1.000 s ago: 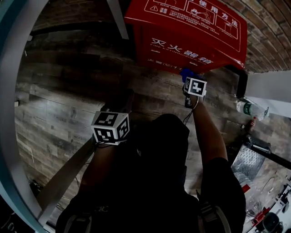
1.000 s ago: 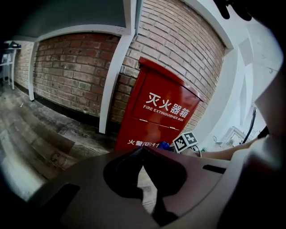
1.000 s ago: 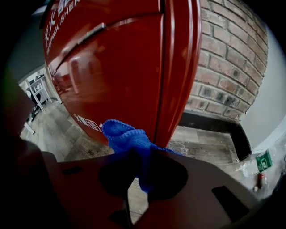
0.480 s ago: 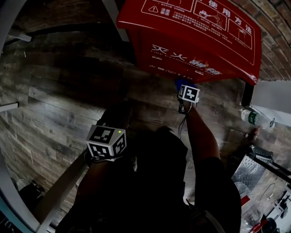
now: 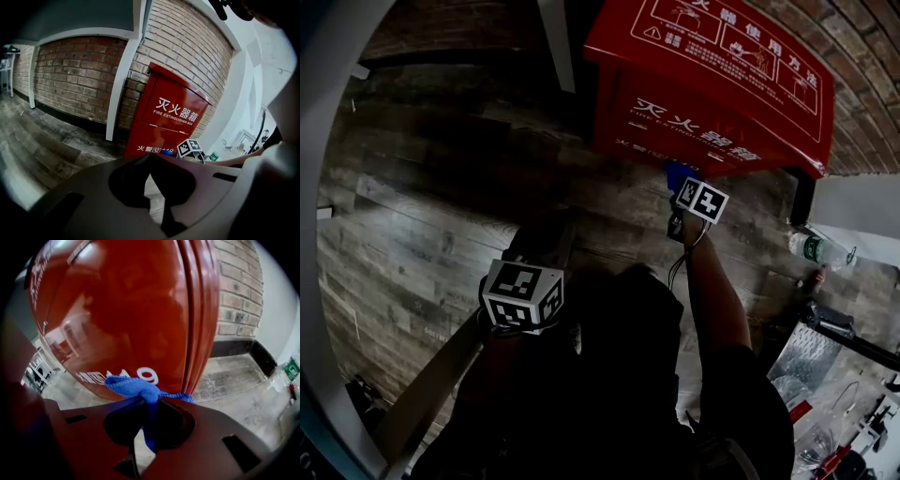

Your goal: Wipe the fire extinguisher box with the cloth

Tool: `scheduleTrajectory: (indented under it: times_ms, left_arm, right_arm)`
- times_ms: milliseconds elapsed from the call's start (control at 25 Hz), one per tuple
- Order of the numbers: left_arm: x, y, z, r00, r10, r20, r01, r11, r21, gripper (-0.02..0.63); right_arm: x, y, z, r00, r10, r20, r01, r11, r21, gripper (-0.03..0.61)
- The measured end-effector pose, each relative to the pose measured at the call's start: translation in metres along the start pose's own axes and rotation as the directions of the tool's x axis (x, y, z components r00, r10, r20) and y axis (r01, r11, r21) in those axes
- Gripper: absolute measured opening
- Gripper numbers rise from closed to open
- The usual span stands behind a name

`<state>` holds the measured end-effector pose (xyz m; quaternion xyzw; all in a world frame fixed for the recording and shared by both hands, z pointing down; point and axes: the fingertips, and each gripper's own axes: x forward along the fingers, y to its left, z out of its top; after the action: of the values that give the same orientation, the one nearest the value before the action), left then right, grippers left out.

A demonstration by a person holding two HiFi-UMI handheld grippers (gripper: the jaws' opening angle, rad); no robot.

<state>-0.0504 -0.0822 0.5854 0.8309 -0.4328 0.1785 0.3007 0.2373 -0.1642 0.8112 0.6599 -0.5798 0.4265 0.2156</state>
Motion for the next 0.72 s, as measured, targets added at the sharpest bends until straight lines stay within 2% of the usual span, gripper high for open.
scheduleTrajectory:
  times_ms: [120,240,440,520,720]
  left_arm:
    - [-0.005,-0.001,-0.004,1.000,-0.024,0.000,0.024,1.000,-0.006,0.009]
    - [-0.007,-0.005,-0.009,0.999,-0.052,0.005,0.052,0.999,-0.003,0.009]
    - [-0.009,-0.012,-0.019,0.997,-0.082,0.003,0.082,0.997,0.013,0.009]
    - [-0.009,-0.013,-0.021,0.996,-0.083,0.007,0.083,0.996,0.017,0.009]
    - [-0.010,-0.009,-0.025,0.998,-0.062,0.010,0.061,0.998,0.019,0.009]
  right_arm:
    - [-0.035,0.012,0.025,0.996,0.016,0.083,-0.016,1.000,0.001,0.060]
    - [-0.080,0.036,0.055,0.980,0.063,0.186,-0.055,0.997,-0.048,0.060]
    - [-0.145,0.080,0.097,0.920,0.188,0.343,-0.178,0.982,-0.062,0.060]
    - [-0.150,0.093,0.105,0.901,0.222,0.371,-0.206,0.975,-0.083,0.060]
    - [-0.137,0.100,0.101,0.908,0.208,0.364,-0.172,0.977,-0.128,0.060]
